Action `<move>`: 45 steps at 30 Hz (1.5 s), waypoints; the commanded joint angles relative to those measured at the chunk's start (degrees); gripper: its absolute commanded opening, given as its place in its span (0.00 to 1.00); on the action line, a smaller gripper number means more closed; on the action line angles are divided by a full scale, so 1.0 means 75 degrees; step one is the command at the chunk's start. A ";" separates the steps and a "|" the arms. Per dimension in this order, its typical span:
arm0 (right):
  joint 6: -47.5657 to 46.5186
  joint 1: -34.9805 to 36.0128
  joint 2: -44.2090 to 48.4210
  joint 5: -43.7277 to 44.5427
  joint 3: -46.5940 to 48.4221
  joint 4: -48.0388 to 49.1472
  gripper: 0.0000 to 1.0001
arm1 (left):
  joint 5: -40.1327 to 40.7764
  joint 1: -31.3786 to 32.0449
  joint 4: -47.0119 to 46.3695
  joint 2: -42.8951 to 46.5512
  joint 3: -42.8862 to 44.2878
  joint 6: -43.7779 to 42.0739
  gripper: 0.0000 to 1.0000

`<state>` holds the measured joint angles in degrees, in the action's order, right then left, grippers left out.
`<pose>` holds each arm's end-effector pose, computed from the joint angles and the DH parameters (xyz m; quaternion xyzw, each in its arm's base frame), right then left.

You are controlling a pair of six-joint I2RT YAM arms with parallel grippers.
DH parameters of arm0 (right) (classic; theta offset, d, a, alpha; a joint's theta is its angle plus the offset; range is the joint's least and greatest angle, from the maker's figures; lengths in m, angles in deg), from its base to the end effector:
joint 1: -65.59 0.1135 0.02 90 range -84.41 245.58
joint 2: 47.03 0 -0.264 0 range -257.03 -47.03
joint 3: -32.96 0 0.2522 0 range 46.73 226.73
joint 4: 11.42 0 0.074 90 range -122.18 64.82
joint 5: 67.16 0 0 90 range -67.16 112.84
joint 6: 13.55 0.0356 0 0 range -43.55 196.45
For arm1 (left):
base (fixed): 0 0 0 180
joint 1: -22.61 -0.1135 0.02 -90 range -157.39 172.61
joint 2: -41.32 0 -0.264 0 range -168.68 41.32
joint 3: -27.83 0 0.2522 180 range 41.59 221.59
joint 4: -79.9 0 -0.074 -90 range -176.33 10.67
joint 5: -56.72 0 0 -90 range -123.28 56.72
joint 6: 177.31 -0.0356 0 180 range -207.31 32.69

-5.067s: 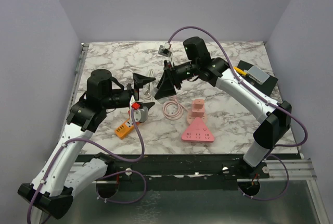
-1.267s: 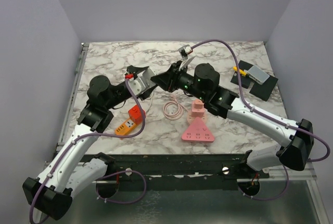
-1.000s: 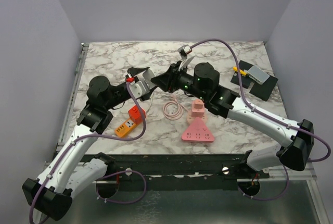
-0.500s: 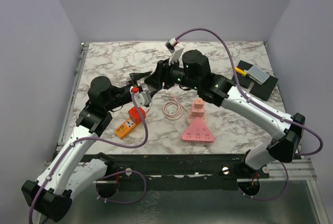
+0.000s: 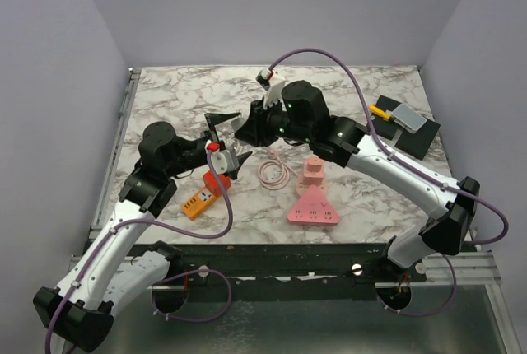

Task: Insert the plug
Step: Move the socket to the center of the board.

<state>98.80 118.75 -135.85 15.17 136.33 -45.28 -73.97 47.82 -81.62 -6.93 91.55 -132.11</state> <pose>0.2131 0.2924 0.4047 -0.2535 0.7743 0.3965 0.4230 0.1603 -0.1011 0.3724 0.5862 0.4199 -0.1387 0.6789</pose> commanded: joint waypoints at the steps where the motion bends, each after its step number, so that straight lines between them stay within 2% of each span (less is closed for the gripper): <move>1: -0.0347 -0.0322 0.0660 0.0769 -0.0227 -0.0524 0.01 | -0.0207 0.0014 0.0172 0.0031 -0.0283 0.0283 0.99; 7: -0.0162 -0.0515 0.0900 0.1224 -0.1678 -0.1109 0.01 | 0.0385 0.0020 0.0585 -0.0285 -0.0328 0.0707 0.99; 11: 0.0411 -0.0445 0.0871 0.1174 -0.3012 -0.0711 0.01 | 0.0979 0.0013 0.1114 -0.0747 -0.0159 0.1232 0.99; 15: 0.0747 -0.0315 0.0585 0.1081 -0.3697 -0.0173 0.01 | 0.1778 0.0014 0.1826 -0.1202 0.0059 0.1470 0.99; 21: 0.0925 -0.0245 -0.0295 0.0988 -0.3974 0.0119 0.01 | 0.2690 0.0006 0.2402 -0.1473 -0.0057 0.1457 0.99; 29: 0.0695 -0.0257 -0.1006 0.2087 -0.4058 -0.0202 0.01 | 0.3273 -0.0008 0.2661 -0.1670 0.0009 0.1199 0.99; 45: 0.0482 -0.1828 -0.0393 0.2854 -0.4979 -0.0508 0.01 | 0.3528 -0.0088 0.3748 -0.2110 0.0145 0.0348 0.99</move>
<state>104.44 107.45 -140.72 31.26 100.57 -46.72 -48.31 47.67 -58.30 -22.62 91.35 -127.67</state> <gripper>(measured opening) 0.239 0.989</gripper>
